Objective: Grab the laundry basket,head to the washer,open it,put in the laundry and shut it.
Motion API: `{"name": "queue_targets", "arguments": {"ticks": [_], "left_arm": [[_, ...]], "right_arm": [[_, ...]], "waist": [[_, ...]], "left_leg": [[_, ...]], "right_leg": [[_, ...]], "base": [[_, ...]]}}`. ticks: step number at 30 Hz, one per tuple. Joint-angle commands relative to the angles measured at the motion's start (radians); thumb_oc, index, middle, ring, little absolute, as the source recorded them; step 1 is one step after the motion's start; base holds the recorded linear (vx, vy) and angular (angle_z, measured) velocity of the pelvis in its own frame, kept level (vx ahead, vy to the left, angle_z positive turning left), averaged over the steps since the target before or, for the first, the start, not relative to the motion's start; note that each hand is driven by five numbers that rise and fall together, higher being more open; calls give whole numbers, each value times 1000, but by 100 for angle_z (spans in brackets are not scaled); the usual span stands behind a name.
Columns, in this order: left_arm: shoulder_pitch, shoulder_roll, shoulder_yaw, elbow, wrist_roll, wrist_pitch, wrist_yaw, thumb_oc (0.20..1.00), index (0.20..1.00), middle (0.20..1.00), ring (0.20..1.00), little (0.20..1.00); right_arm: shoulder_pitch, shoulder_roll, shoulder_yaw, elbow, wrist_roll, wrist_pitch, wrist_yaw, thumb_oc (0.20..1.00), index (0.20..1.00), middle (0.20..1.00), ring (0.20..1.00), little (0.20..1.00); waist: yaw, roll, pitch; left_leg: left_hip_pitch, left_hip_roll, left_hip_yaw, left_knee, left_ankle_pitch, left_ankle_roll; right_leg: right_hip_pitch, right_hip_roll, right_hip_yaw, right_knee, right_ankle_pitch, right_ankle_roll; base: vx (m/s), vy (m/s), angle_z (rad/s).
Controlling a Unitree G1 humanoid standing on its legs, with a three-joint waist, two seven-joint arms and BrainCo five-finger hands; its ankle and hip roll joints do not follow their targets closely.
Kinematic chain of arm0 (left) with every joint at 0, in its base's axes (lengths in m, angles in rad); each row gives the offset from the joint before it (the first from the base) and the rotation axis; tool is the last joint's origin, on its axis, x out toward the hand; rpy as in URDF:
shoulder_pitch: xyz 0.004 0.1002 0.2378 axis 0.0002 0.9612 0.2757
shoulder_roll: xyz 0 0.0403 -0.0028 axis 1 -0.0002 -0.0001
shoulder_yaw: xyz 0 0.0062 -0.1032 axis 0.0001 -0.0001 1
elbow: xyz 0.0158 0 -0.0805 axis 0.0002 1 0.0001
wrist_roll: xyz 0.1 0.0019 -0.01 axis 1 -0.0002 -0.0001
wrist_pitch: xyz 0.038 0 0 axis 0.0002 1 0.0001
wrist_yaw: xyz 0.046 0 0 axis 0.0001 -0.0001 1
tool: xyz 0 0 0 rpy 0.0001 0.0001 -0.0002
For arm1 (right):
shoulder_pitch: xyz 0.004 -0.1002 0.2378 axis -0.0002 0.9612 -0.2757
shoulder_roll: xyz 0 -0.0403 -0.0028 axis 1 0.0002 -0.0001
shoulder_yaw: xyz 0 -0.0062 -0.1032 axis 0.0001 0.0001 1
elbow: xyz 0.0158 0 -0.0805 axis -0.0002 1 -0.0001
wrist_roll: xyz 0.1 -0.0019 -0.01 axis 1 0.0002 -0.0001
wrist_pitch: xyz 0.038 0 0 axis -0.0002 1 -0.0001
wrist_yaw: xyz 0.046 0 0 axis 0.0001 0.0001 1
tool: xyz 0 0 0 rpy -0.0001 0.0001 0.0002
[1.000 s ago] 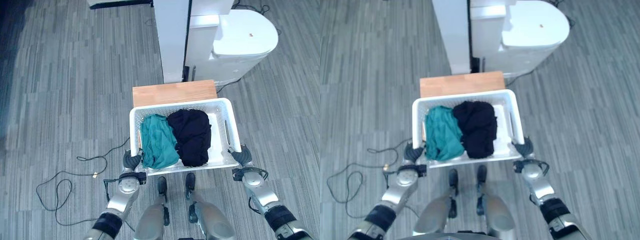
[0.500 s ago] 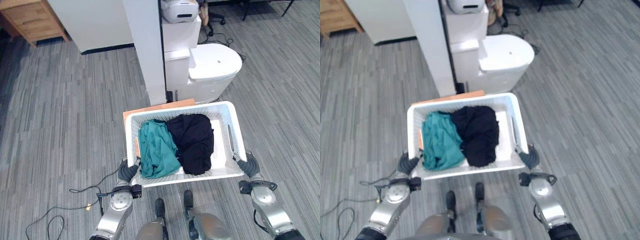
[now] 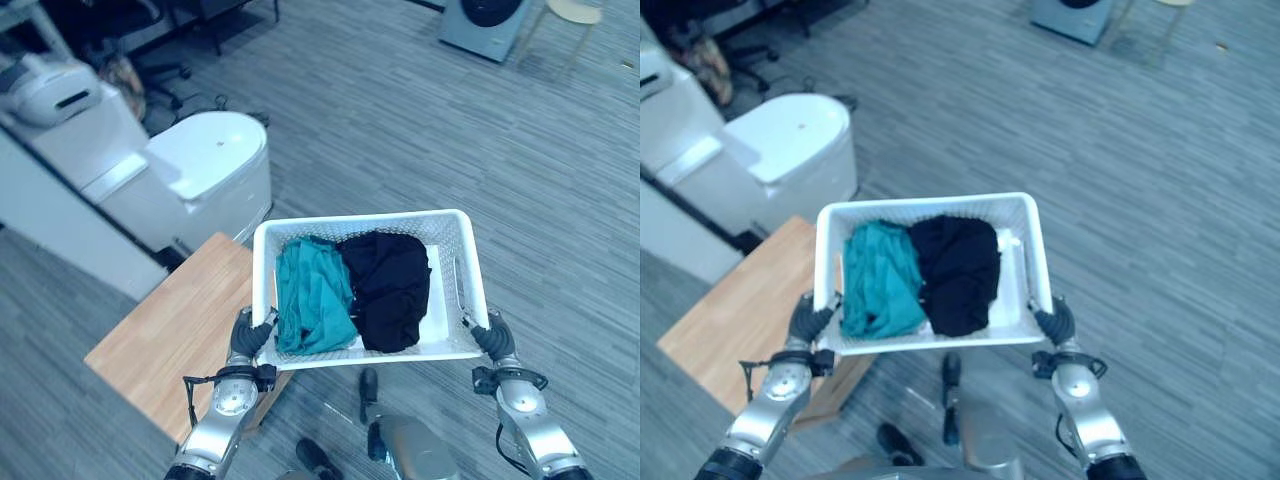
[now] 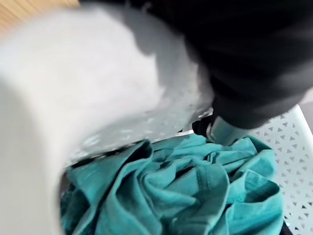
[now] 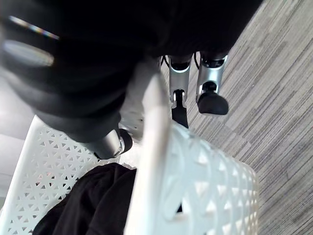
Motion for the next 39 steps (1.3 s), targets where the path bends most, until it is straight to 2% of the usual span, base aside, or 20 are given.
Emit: {"name": "queue_targets", "arguments": {"ticks": [1, 3, 6, 7, 8, 9, 10, 11, 12, 15, 17, 19, 21, 22, 26, 29, 31, 33, 36, 39], "left_arm": [[-55, 9, -2, -84, -46, -110, -76, 200, 200, 200, 200, 200], [-47, -1, -10, -78, -37, -104, -90, 200, 200, 200, 200, 200], [-44, -20, -46, -74, -37, -109, -101, 200, 200, 200, 200, 200], [-45, -22, -47, -73, -37, -110, -100, 200, 200, 200, 200, 200], [-47, -23, -63, -68, -43, -111, -97, 200, 200, 200, 200, 200], [-47, -23, -63, -68, -43, -112, -97, 200, 200, 200, 200, 200], [-41, -31, -78, -65, -46, -110, -100, 200, 200, 200, 200, 200], [-40, -31, -79, -65, -46, -110, -100, 200, 200, 200, 200, 200], [-32, -34, -82, -63, -44, -107, -103, 200, 200, 200, 200, 200], [-34, -36, -80, -60, -46, -105, -99, 200, 200, 200, 200, 200], [-31, -41, -78, -64, -41, -102, -96, 200, 200, 200, 200, 200], [-34, -45, -77, -62, -36, -101, -92, 200, 200, 200, 200, 200], [-36, -45, -76, -60, -35, -102, -90, 200, 200, 200, 200, 200], [-22, -43, -71, -61, -26, -103, -96, 200, 200, 200, 200, 200], [-6, -20, -60, -61, -17, -97, -105, 200, 200, 200, 200, 200], [2, -3, -45, -72, -15, -93, -106, 200, 200, 200, 200, 200], [12, 12, -17, -90, -16, -96, -97, 200, 200, 200, 200, 200], [15, 15, -9, -95, -20, -97, -91, 200, 200, 200, 200, 200], [17, 20, 3, -105, -38, -102, -82, 200, 200, 200, 200, 200], [3, 14, 8, -96, -36, -102, -78, 200, 200, 200, 200, 200]], "right_arm": [[-48, 0, -11, -130, 111, -146, 86, 200, 200, 200, 200, 200], [-27, -9, -17, -140, 108, -143, 91, 200, 200, 200, 200, 200], [-18, -42, -15, -146, 117, -151, 86, 200, 200, 200, 200, 200], [-19, -44, -15, -145, 117, -151, 86, 200, 200, 200, 200, 200], [-25, -56, -13, -140, 125, -149, 82, 200, 200, 200, 200, 200], [-25, -56, -13, -140, 125, -149, 83, 200, 200, 200, 200, 200], [-17, -64, -13, -147, 131, -149, 89, 200, 200, 200, 200, 200], [-16, -63, -13, -147, 131, -148, 89, 200, 200, 200, 200, 200], [-5, -71, -16, -148, 131, -145, 94, 200, 200, 200, 200, 200], [0, -70, -21, -141, 130, -145, 85, 200, 200, 200, 200, 200], [-3, -66, -16, -136, 122, -146, 81, 200, 200, 200, 200, 200], [-9, -62, -16, -128, 119, -145, 71, 200, 200, 200, 200, 200], [-14, -57, -14, -124, 120, -143, 69, 200, 200, 200, 200, 200], [-14, -52, -12, -123, 105, -141, 78, 200, 200, 200, 200, 200], [-18, -31, -6, -113, 100, -135, 96, 200, 200, 200, 200, 200], [-24, -14, 3, -101, 106, -137, 108, 200, 200, 200, 200, 200], [-38, 0, 18, -94, 99, -133, 118, 200, 200, 200, 200, 200], [-48, 0, 25, -94, 100, -131, 120, 200, 200, 200, 200, 200], [-79, -1, 40, -101, 109, -128, 121, 200, 200, 200, 200, 200], [-78, -1, 32, -101, 106, -129, 114, 200, 200, 200, 200, 200]], "waist": [[8, 13, -61], [-9, 14, -67], [-21, 24, -55], [-19, 27, -54], [-2, 34, -45], [-3, 34, -46], [19, 19, -43], [19, 29, -47], [31, 8, -39], [53, 4, -24], [85, 16, -8], [102, 26, 0], [111, 29, 4], [120, 42, -10], [120, 36, -28], [130, 30, -29], [140, 21, -24], [141, 18, -22], [131, 11, -14], [121, 16, -1]], "left_leg": [[34, -8, -231, 78, -131, 11], [57, -5, -211, 95, -152, 6], [17, 56, -236, 309, -151, -13], [12, 65, -237, 323, -155, -18], [-52, 65, -341, 412, -98, -37], [-54, 66, -342, 413, -99, -38], [-127, 0, -441, 381, -119, -3], [-118, 4, -458, 381, -140, -9], [-177, -30, -501, 350, -131, 3], [-252, -47, -552, 324, -79, -5], [-295, -76, -614, 237, 11, -21], [-332, -86, -638, 214, 53, -28], [-345, -87, -648, 209, 65, -31], [-289, -87, -653, 146, 50, -15], [-244, -90, -623, 166, 17, 17], [-231, -85, -589, 175, -3, 34], [-194, -80, -542, 170, -28, 49], [-178, -79, -524, 159, -35, 52], [-115, -82, -478, 120, -66, 55], [-58, -83, -501, 118, -116, 51]], "right_leg": [[64, -37, -5, 0, -42, 94], [51, -28, 35, -3, -48, 93], [92, 18, 101, -27, -73, 56], [94, 23, 100, -29, -74, 52], [124, 60, 126, -43, -95, 28], [124, 60, 125, -44, -95, 28], [150, 60, 154, -65, -89, 25], [159, 69, 161, -65, -107, 33], [178, 57, 194, -76, -90, 31], [207, 67, 231, -85, -92, 30], [238, 92, 278, -89, -103, 25], [256, 102, 305, -85, -115, 21], [264, 106, 320, -79, -125, 18], [282, 112, 354, -73, -142, 26], [294, 91, 404, -12, -179, 46], [268, 88, 430, 47, -180, 62], [202, 84, 430, 112, -149, 99], [168, 83, 419, 114, -128, 105], [74, 76, 307, 29, -53, 104], [-3, 58, 232, -30, -33, 127]], "base": [[116, -148, -92], [208, -175, -87], [215, -190, -49], [189, -174, -106], [124, -116, -98], [194, -142, -98], [154, -23, -72], [215, -37, -71], [191, 6, -48], [134, 15, -40], [180, 74, -57], [145, 86, -52], [175, 125, -67], [314, 237, -56], [234, 207, -81], [104, 120, -67], [134, 100, -55], [79, 33, -84], [209, -3, -59], [272, -34, -38]]}}
